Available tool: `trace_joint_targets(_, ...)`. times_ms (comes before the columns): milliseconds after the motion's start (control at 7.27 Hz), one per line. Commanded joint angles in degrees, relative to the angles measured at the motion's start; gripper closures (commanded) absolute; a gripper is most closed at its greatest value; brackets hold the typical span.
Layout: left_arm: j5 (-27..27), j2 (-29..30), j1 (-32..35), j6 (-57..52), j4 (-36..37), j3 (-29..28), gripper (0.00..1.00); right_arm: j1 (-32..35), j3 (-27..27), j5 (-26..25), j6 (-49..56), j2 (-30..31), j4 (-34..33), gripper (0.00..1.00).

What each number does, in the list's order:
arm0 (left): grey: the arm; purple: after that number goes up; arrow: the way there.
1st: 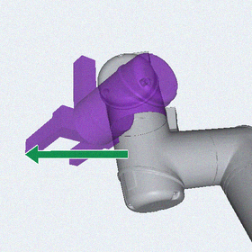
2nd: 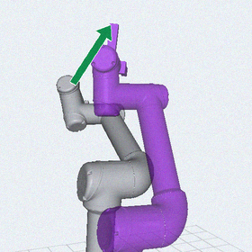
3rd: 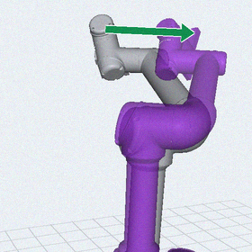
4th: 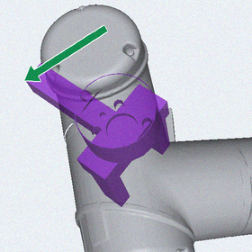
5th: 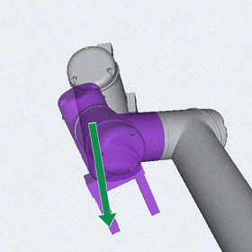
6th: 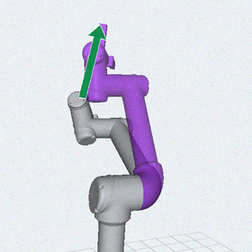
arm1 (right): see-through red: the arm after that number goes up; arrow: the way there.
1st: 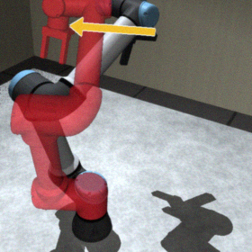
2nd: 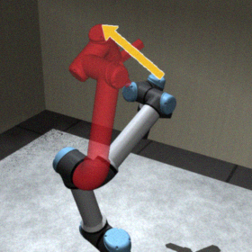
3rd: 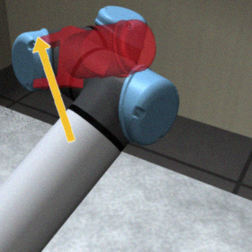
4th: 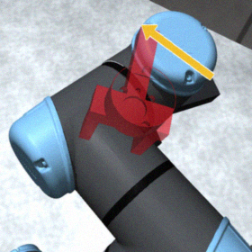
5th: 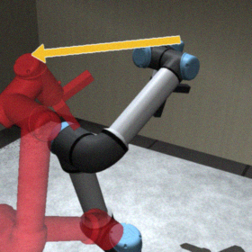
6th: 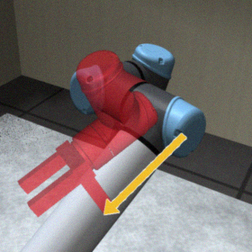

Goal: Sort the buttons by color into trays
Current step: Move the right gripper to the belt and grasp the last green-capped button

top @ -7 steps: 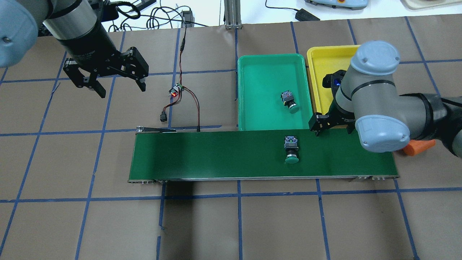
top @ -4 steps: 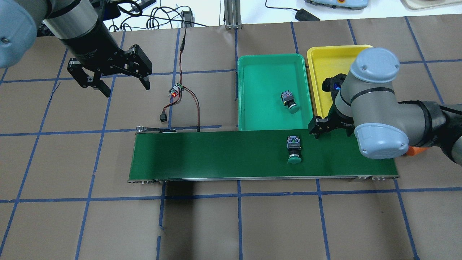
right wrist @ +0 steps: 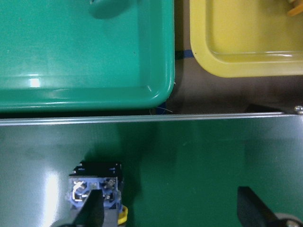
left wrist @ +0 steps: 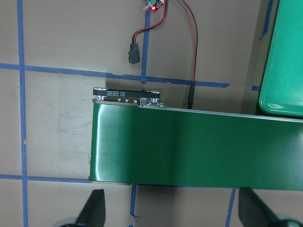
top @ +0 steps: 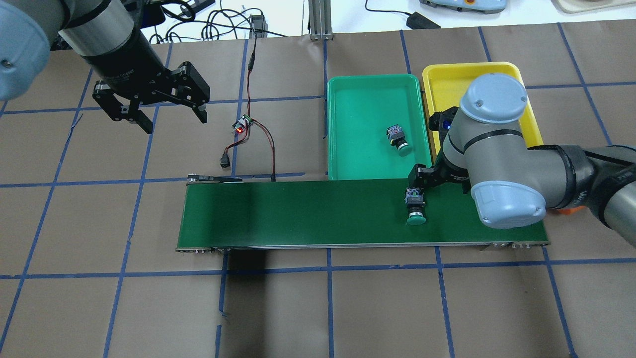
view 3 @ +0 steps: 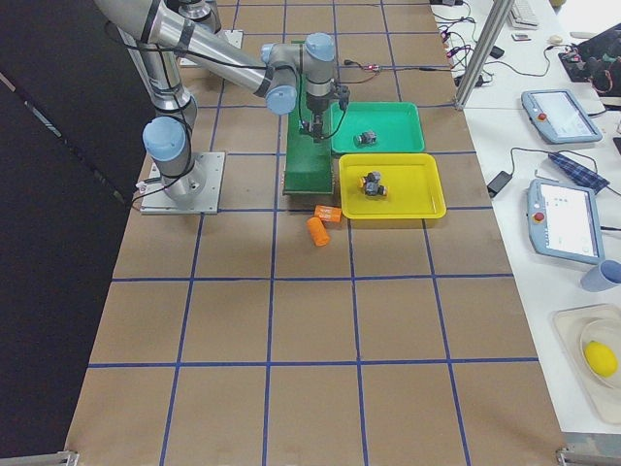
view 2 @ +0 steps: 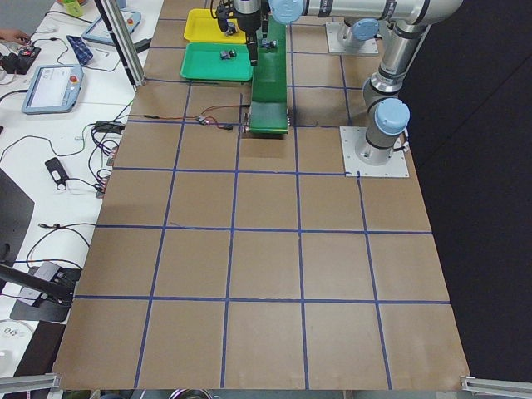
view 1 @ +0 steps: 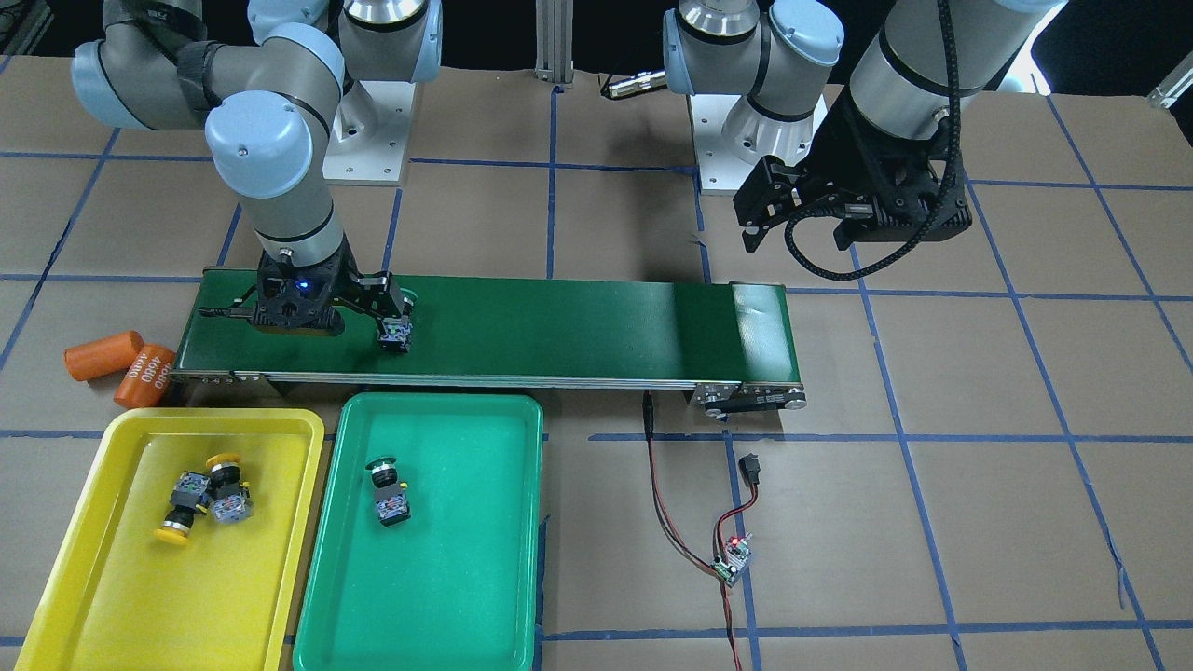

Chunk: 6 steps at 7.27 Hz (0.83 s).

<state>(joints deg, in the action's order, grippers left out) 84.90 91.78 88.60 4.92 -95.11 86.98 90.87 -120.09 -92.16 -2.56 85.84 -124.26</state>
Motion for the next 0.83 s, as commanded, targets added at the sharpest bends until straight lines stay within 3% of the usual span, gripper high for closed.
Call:
trace_joint_targets(0, 0.1, -0.3, 0.0, 0.2, -0.1, 0.3, 0.0, 0.3, -0.1, 0.0, -0.6, -0.3, 0.0, 0.0)
trace_joint_targets(688, 0.2, -0.8, 0.0, 0.2, -0.2, 0.6, 0.0, 0.3, -0.2, 0.1, -0.6, -1.1, 0.0, 0.0)
